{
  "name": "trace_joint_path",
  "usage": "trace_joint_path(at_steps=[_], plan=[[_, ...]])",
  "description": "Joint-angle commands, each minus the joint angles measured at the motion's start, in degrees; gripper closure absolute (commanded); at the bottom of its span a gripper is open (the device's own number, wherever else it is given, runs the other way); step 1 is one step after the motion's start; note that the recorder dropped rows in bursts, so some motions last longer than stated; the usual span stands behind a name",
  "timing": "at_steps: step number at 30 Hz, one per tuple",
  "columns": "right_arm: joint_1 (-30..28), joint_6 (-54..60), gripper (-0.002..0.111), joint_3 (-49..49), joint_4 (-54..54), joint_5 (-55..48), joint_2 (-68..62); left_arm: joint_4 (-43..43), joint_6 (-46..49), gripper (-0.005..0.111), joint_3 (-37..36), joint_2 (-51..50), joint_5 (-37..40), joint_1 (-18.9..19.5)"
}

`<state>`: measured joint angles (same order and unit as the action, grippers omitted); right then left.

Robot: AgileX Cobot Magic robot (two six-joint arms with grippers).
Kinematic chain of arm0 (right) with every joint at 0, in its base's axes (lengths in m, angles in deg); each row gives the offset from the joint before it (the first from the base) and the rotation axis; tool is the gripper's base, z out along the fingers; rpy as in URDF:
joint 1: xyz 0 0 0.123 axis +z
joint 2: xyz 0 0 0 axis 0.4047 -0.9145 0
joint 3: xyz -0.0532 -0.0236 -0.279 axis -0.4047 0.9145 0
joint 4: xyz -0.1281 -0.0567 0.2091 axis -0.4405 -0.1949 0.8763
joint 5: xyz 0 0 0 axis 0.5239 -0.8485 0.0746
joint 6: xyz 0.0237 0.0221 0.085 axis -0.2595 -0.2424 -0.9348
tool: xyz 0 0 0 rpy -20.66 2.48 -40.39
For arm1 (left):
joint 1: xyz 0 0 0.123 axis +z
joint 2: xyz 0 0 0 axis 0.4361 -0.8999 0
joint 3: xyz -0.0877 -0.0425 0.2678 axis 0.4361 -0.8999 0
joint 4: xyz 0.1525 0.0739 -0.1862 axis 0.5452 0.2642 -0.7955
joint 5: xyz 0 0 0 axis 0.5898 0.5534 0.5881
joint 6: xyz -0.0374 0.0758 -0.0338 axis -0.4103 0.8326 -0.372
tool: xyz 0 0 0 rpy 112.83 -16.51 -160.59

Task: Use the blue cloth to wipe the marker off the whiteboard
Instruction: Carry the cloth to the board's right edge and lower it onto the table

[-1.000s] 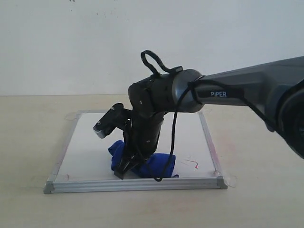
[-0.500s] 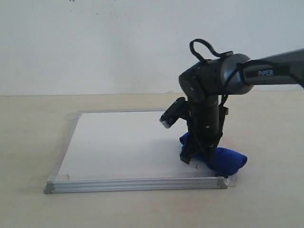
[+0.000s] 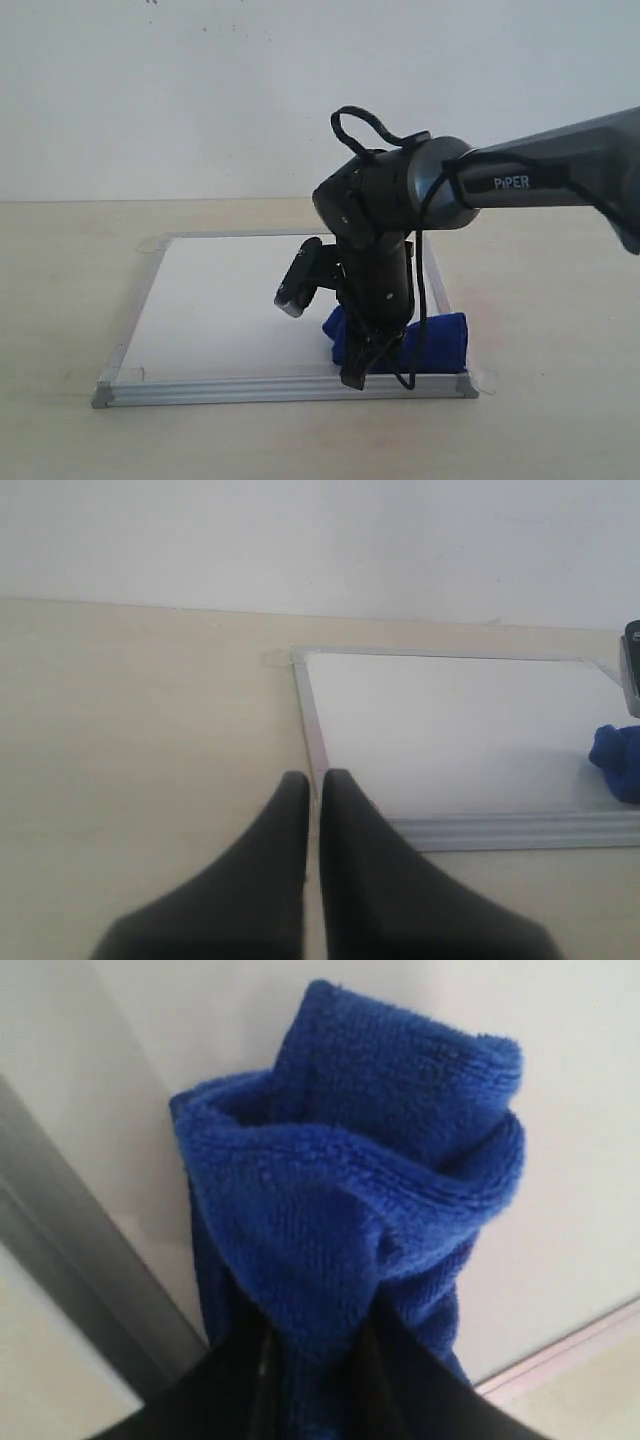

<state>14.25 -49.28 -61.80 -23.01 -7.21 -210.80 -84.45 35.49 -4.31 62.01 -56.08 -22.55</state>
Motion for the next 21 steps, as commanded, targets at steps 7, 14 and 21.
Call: trace_joint_path(at_steps=[7, 14, 21], plan=[[-12.41, -9.79, 0.109, 1.17, 3.47, -2.34, 1.79, 0.32, -0.05, 0.102, -0.2, 0.21, -0.04, 0.14], [-12.41, -27.76, 0.109, 1.17, 0.83, 14.9, 8.44, 0.32, -0.05, 0.102, -0.2, 0.21, -0.04, 0.14], [-14.5, -49.75, 0.109, 0.25, -9.93, 14.23, 8.99, 0.32, -0.05, 0.102, -0.2, 0.21, -0.04, 0.14]])
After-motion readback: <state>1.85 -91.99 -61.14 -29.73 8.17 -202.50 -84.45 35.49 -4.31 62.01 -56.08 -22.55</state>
